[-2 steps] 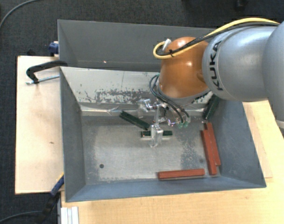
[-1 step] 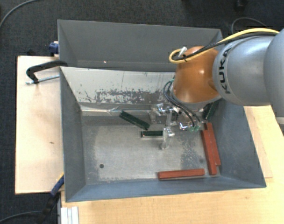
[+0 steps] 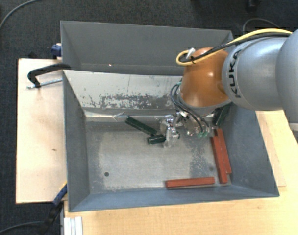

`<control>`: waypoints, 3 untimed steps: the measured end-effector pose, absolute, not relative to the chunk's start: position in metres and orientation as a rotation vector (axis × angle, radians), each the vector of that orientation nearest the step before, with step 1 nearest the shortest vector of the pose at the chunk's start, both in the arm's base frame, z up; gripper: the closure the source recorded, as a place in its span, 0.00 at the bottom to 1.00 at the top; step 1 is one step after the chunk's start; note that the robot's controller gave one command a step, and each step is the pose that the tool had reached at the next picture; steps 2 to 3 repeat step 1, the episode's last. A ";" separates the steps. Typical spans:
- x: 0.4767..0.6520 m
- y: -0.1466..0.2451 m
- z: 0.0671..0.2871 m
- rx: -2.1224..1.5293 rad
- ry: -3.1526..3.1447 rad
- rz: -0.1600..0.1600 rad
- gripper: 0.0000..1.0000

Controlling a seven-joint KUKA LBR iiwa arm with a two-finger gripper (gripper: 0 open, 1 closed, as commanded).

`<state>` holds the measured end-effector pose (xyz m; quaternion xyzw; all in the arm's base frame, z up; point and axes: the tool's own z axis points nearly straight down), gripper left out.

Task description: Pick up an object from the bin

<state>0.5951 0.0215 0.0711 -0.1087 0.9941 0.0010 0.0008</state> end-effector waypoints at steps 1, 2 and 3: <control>0.595 0.020 0.276 -0.323 3.109 -0.001 1.00; 0.595 0.020 0.276 -0.323 3.109 -0.001 1.00; 0.595 0.020 0.276 -0.323 3.109 -0.001 1.00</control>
Offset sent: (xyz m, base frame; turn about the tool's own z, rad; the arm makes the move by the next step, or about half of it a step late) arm -0.0028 -0.0020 0.1979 0.0102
